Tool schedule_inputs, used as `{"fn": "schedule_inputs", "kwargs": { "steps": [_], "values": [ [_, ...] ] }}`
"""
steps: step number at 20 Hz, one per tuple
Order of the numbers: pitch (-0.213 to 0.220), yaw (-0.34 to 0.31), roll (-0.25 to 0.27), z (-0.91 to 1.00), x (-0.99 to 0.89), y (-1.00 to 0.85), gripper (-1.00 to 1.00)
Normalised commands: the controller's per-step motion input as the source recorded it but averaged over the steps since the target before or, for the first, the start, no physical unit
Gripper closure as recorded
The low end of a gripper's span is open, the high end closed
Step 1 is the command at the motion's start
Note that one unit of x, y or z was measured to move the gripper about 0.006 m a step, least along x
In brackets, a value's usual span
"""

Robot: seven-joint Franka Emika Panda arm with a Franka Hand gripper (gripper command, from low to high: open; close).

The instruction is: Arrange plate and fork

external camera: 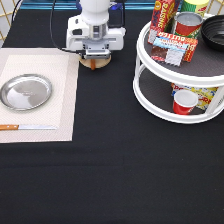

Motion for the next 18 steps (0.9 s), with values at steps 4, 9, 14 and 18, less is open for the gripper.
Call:
{"fn": "schedule_inputs", "kwargs": {
  "steps": [4, 9, 14, 18],
  "values": [
    [-0.05, 0.0, 0.105, -0.26, -0.24, -0.16, 1.0],
    [-0.049, 0.0, 0.117, -0.14, -0.19, -0.14, 1.0],
    [-0.063, 0.0, 0.111, -0.13, -0.19, -0.1, 1.0],
    [-0.057, 0.0, 0.125, -0.03, -0.18, -0.06, 1.0]
  ]
}}
